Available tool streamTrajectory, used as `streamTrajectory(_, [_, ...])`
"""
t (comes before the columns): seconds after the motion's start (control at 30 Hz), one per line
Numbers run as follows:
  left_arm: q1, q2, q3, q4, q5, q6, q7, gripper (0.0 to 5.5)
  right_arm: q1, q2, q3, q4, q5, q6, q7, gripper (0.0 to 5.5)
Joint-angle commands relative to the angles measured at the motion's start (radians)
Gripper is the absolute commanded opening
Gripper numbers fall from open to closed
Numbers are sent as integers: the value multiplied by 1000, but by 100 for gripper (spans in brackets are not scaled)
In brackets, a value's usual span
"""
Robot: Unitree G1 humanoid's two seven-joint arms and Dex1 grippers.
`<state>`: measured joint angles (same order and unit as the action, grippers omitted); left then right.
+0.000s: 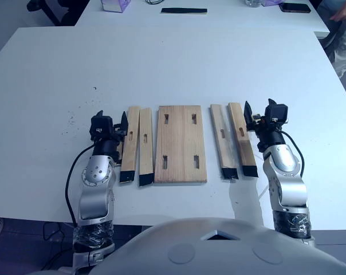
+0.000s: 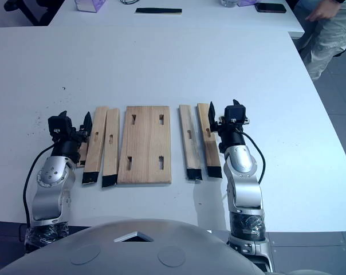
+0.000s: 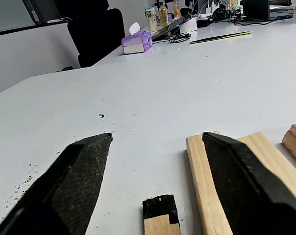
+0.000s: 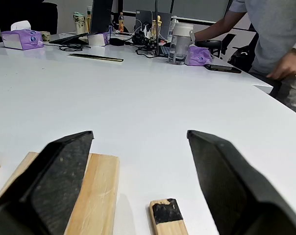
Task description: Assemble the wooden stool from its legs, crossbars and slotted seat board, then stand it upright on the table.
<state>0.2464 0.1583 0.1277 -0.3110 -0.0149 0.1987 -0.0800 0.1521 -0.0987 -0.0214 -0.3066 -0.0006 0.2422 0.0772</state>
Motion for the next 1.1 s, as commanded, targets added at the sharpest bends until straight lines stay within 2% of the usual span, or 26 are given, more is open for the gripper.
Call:
streamTrajectory(0.03, [-9,14,6,-12,1,17,-5,342,7,-1,-4,-14,4,16,-2,357])
streamTrajectory(1.1, [0,16,18,-35,-5,56,-11,342,21,4,10,-20,0,17,-6,357])
